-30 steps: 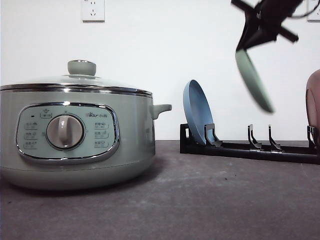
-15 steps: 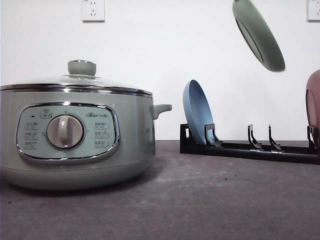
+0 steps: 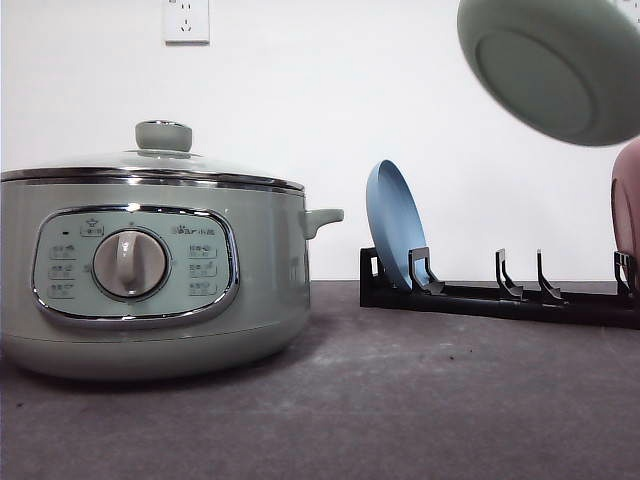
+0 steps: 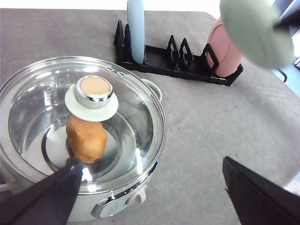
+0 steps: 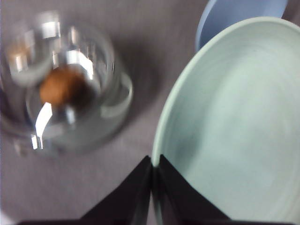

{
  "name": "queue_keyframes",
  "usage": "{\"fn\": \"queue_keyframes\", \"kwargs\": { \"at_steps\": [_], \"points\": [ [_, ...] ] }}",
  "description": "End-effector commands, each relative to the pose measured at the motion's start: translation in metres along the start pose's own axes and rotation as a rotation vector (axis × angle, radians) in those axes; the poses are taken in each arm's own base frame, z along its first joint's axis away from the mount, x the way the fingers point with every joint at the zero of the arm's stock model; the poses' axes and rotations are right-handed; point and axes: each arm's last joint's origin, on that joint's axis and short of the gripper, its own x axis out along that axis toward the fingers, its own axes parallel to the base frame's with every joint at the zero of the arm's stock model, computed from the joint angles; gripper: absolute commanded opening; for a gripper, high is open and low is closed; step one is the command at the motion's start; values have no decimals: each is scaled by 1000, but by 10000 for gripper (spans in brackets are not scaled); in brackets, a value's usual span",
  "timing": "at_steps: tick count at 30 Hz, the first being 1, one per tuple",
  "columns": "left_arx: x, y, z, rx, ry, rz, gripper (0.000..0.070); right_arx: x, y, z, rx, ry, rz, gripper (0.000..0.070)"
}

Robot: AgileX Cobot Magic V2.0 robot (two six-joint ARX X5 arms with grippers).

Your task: Transfer potato from steamer to green plate

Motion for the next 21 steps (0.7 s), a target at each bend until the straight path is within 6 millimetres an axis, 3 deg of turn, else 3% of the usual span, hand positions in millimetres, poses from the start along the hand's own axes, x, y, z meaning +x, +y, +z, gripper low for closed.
{"fn": "queue_keyframes", "kwargs": {
  "at_steps": [1,9,21],
  "points": [
    [-3,-3,6,30,-25,-8,606,3,11,1,-96,19,-6,6],
    [-3,-3,6,30,-25,-8,606,36,55,-26,-243,191,-24,6],
    [-3,-3,6,30,-25,-8,606,102,100,-91,-376,328,-8,6]
  ]
}}
